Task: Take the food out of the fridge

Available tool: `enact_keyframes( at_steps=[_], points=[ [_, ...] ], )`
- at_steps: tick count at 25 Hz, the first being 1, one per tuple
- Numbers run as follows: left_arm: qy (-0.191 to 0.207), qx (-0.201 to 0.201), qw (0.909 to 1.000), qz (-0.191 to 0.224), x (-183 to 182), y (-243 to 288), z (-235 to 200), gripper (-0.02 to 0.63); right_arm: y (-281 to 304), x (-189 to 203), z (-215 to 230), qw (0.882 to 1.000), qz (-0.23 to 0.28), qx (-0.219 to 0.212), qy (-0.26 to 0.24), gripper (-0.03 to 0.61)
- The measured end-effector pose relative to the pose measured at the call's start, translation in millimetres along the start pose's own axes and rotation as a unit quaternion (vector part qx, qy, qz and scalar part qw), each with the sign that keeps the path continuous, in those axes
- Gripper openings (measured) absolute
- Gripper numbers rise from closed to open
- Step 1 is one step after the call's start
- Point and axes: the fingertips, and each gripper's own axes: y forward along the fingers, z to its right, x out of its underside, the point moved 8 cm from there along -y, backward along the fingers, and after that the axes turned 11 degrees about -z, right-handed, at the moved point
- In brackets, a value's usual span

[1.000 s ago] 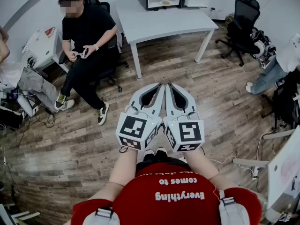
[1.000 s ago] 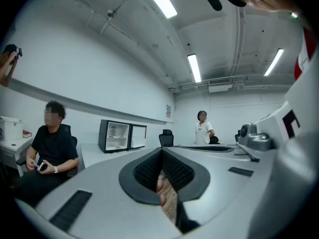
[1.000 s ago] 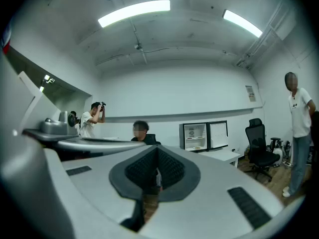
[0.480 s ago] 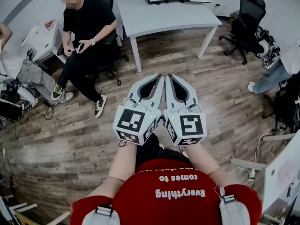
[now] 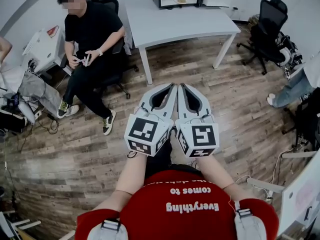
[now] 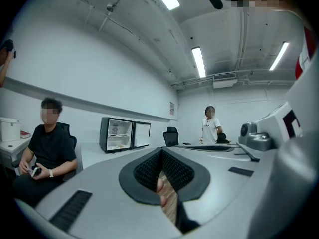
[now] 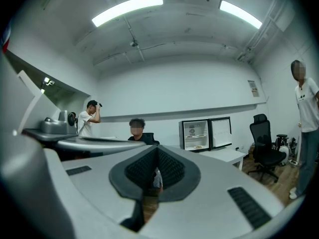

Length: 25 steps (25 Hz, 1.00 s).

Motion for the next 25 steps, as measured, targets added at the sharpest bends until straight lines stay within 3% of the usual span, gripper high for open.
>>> enact_keyframes(
  at_steps=[12,19,25],
  points=[
    [0.036,0.022,0.9991,-0.005,-55,135,-132,0.0,173,-46,60,1.0,-0.006,0.0,-0.01,0.011],
    [0.023,0.039,0.999,0.002,-71,209,-191,0.0,254,-60,92,0.999,-0.006,0.039,0.005,0.011],
    [0.007,0.046,0.9988,-0.014,-73,274,-224,0.0,313,-59,132,0.999,-0.027,0.044,0.01,0.011]
  ],
)
